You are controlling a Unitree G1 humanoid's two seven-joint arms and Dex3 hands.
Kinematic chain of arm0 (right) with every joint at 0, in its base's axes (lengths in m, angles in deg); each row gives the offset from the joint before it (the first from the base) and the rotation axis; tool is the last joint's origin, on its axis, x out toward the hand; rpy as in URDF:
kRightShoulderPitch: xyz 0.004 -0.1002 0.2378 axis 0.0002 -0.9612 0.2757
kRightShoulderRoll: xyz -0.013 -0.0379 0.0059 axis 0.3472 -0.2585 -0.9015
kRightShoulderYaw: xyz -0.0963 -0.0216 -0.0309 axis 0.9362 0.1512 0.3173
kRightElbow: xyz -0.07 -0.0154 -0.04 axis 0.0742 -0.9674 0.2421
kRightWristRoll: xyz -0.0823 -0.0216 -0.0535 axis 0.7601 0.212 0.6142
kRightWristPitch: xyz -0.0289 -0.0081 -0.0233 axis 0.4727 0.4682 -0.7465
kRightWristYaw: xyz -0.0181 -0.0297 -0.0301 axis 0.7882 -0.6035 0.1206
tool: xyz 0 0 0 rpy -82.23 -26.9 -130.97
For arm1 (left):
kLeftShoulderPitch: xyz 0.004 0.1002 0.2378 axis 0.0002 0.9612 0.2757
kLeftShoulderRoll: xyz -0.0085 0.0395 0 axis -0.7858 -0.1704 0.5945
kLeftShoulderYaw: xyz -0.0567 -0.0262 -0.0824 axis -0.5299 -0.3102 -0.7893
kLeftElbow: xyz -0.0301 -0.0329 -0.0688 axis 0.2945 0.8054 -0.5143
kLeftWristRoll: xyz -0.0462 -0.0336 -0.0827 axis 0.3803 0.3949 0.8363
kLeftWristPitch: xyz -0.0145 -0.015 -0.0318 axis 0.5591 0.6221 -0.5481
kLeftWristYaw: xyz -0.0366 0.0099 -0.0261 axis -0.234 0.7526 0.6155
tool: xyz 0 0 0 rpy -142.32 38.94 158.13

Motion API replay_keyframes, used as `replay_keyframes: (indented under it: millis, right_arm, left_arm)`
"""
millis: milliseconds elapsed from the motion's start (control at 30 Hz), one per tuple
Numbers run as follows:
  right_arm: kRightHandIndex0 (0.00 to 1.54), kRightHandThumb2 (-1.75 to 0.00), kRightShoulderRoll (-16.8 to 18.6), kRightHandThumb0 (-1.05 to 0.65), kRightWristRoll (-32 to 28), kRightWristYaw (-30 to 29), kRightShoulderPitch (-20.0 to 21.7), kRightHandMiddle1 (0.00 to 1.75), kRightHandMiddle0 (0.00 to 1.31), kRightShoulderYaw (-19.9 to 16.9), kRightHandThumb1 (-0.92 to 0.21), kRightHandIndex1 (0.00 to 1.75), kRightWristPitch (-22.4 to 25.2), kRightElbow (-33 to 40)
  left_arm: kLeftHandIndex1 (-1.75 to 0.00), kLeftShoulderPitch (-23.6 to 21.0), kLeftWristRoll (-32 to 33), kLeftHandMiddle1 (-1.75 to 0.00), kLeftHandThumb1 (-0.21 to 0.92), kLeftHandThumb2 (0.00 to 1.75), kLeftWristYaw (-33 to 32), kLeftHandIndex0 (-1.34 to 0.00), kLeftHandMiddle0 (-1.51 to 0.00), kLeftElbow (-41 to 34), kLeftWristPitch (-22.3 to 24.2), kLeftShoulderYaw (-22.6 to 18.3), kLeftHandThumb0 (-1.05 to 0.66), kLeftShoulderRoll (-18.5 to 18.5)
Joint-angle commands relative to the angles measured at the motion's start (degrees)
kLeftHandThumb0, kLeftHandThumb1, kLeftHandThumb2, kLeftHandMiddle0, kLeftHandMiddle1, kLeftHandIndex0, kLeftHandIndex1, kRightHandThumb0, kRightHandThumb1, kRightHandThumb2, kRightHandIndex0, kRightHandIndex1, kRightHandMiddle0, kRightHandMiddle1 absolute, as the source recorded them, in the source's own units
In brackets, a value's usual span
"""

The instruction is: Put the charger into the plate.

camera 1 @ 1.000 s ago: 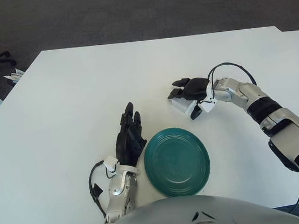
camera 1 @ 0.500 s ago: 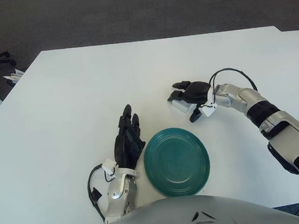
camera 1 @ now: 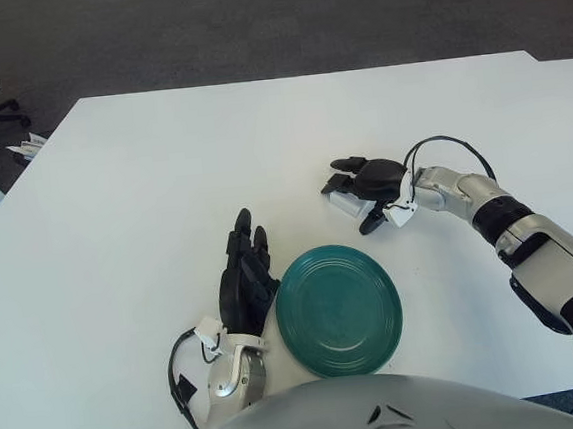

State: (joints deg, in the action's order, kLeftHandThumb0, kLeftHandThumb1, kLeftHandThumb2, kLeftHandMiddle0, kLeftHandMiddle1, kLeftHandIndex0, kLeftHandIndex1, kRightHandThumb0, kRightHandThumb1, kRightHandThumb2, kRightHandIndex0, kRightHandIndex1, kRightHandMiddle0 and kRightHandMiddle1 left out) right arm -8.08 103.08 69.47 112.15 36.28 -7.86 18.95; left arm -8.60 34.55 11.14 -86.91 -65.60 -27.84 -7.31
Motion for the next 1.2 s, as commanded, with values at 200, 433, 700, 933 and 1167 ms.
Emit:
replay_keyframes:
  millis: [200, 433, 700, 933, 1167]
  right_arm:
    - [0.4, -0.38, -1.4, -0.62, 1.7, -2.2, 0.0, 1.28, 0.07, 1.2, -0.91, 1.02, 0.2, -5.7]
    - [0.44, -0.62, -0.5, -0.45, 2.9, -6.4, 1.0, 1.67, 0.26, 3.0, -0.79, 1.67, -0.7, -9.4]
    - [0.59, -0.85, -0.8, -0.4, 2.8, -7.9, 1.3, 1.74, 0.35, 4.4, -0.67, 1.74, -1.7, -10.4]
    - [0.65, -0.91, -1.4, -0.4, 3.4, -9.0, 1.9, 1.75, 0.38, 5.3, -0.63, 1.75, -2.2, -10.7]
    - [0.73, -0.99, -2.2, -0.42, 6.1, -11.9, 3.7, 1.75, 0.42, 7.8, -0.57, 1.75, -2.5, -10.9]
  left_arm:
    - [-0.28, 2.2, -1.3, 0.0, 0.92, 0.93, -1.6, 0.0, -0.04, -2.0, 2.2, 0.9, -1.05, 1.5]
    - [-0.27, 2.7, -1.2, 0.0, 0.92, 0.92, -2.3, 0.0, -0.04, -2.9, 3.0, 0.9, -1.05, 1.7]
    - [-0.25, 2.7, -1.3, 0.0, 0.92, 0.93, -2.9, 0.0, -0.04, -3.1, 3.2, 1.2, -1.05, 1.8]
    - [-0.25, 2.2, -0.8, 0.0, 0.92, 0.93, -2.8, 0.0, -0.04, -2.8, 3.5, 1.3, -1.05, 2.1]
    - [-0.27, 1.5, 0.5, 0.0, 0.92, 0.9, -2.2, 0.0, -0.04, -2.0, 3.2, 1.1, -1.05, 2.4]
